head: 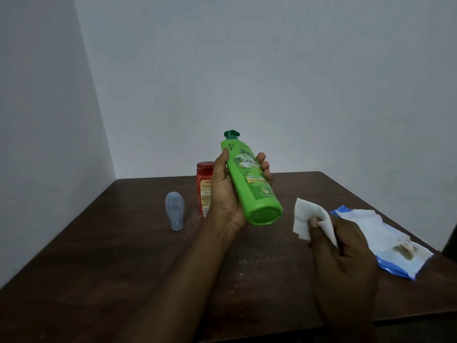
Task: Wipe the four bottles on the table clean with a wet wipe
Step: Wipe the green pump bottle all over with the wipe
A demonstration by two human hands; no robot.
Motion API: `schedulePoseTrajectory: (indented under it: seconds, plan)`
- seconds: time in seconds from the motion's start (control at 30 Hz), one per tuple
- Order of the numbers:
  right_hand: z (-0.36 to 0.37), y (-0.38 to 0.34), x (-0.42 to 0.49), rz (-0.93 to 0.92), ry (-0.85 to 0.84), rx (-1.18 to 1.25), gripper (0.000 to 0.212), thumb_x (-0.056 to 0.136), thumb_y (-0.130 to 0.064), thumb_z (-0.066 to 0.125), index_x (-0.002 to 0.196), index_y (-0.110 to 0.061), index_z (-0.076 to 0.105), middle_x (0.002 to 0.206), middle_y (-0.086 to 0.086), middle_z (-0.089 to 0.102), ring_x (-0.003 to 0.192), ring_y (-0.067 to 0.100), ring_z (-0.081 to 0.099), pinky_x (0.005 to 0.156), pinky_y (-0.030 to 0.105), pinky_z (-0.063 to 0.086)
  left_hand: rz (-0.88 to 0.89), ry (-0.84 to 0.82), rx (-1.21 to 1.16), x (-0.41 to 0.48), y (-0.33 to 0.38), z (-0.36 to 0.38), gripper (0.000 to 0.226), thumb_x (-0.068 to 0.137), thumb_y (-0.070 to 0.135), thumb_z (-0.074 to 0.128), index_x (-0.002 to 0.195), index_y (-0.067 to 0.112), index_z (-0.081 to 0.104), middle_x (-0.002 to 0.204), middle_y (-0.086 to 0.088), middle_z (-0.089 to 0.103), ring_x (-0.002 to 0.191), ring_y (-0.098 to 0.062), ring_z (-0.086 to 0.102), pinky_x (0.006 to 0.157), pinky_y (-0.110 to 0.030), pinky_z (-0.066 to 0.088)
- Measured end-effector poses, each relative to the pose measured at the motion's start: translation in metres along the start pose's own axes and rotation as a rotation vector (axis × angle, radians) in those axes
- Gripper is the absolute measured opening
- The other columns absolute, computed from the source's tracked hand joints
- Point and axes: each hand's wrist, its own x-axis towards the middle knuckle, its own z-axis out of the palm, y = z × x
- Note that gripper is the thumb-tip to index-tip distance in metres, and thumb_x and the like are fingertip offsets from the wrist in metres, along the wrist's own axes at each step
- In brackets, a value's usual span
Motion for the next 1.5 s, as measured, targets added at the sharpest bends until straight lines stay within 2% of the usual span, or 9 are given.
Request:
schedulePoseTrajectory:
  seconds: [0.17,0.33,0.47,0.67,0.9,1.03,1.23,1.33,1.5]
  plan:
    - [0.020,0.004,-0.020,-0.490,0.129,-0.147,0.025,0.082,-0.003,0.072,0.106,-0.003,0.078,0.095,0.007,0.064,0.090,0.002,0.054,0.089,0.002,0.037,0.021,-0.009,-0.013,0.001,-0.004,-0.001,0.055,0.093,0.052,0.056,0.123,0.005,0.057,0.114,-0.017,0.063,0.089,-0.027,0.061,0.072,-0.035,0.057]
    - [0.050,0.012,-0.038,-0.541,-0.059,0.007,0.033,0.104,-0.028,0.058,0.104,-0.003,0.079,0.097,0.008,0.072,0.089,0.019,0.070,0.076,0.030,0.057,0.033,-0.012,-0.052,0.001,-0.006,-0.005,0.057,0.095,0.053,0.053,0.113,0.001,0.066,0.114,-0.017,0.064,0.088,-0.027,0.061,0.069,-0.034,0.056]
    - [0.034,0.010,-0.034,-0.490,-0.102,0.098,0.021,0.090,-0.015,0.063,0.104,-0.010,0.077,0.101,-0.009,0.061,0.104,-0.015,0.056,0.087,0.005,0.043,0.036,-0.030,-0.045,0.001,-0.001,-0.009,0.066,0.095,0.055,0.047,0.098,-0.003,0.078,0.110,-0.015,0.063,0.088,-0.024,0.060,0.068,-0.031,0.057]
    - [0.016,0.004,-0.001,-0.285,0.209,0.066,0.024,0.088,-0.007,0.066,0.110,-0.016,0.071,0.093,0.001,0.066,0.089,0.007,0.061,0.083,0.010,0.044,0.074,-0.028,0.003,0.001,-0.005,-0.007,0.062,0.094,0.050,0.051,0.137,0.005,0.050,0.123,-0.019,0.061,0.092,-0.028,0.061,0.070,-0.035,0.057]
    - [0.031,0.010,-0.020,-0.599,-0.129,-0.060,0.045,0.084,-0.007,0.053,0.125,-0.004,0.069,0.130,0.013,0.068,0.125,0.021,0.064,0.110,0.025,0.046,0.075,-0.070,0.079,-0.002,-0.007,-0.010,0.062,0.096,0.052,0.043,0.115,0.003,0.075,0.125,-0.017,0.063,0.096,-0.026,0.060,0.075,-0.035,0.055]
    - [0.019,0.006,-0.011,-0.788,-0.263,-0.082,0.036,0.088,-0.012,0.054,0.116,-0.004,0.075,0.127,0.009,0.070,0.125,0.019,0.064,0.107,0.028,0.049,0.078,-0.106,0.122,-0.004,-0.005,-0.008,0.065,0.093,0.049,0.050,0.136,0.001,0.059,0.132,-0.018,0.060,0.099,-0.028,0.062,0.078,-0.038,0.056]
    - [-0.012,-0.021,0.012,-0.344,-0.127,0.220,0.043,0.085,-0.003,0.064,0.116,-0.032,0.071,0.103,-0.019,0.074,0.097,-0.007,0.067,0.081,0.008,0.049,0.031,-0.232,0.211,-0.008,-0.008,-0.010,0.072,0.089,0.047,0.061,0.148,0.005,0.053,0.145,-0.021,0.057,0.107,-0.028,0.064,0.088,-0.041,0.054]
    - [-0.005,-0.020,0.024,-0.417,-0.114,0.005,0.041,0.089,-0.006,0.058,0.121,-0.028,0.071,0.099,-0.018,0.071,0.094,-0.015,0.059,0.083,0.002,0.043,-0.006,-0.265,0.216,-0.011,-0.013,-0.009,0.072,0.088,0.047,0.065,0.147,0.006,0.055,0.145,-0.022,0.058,0.109,-0.026,0.065,0.093,-0.040,0.054]
    - [0.026,0.013,0.000,-0.934,-0.267,-0.480,0.046,0.104,-0.025,0.040,0.132,0.003,0.064,0.140,0.024,0.059,0.129,0.034,0.059,0.115,0.036,0.035,-0.020,-0.253,0.178,-0.011,-0.013,-0.009,0.077,0.088,0.049,0.062,0.148,0.001,0.051,0.152,-0.020,0.051,0.105,-0.028,0.061,0.084,-0.040,0.052]
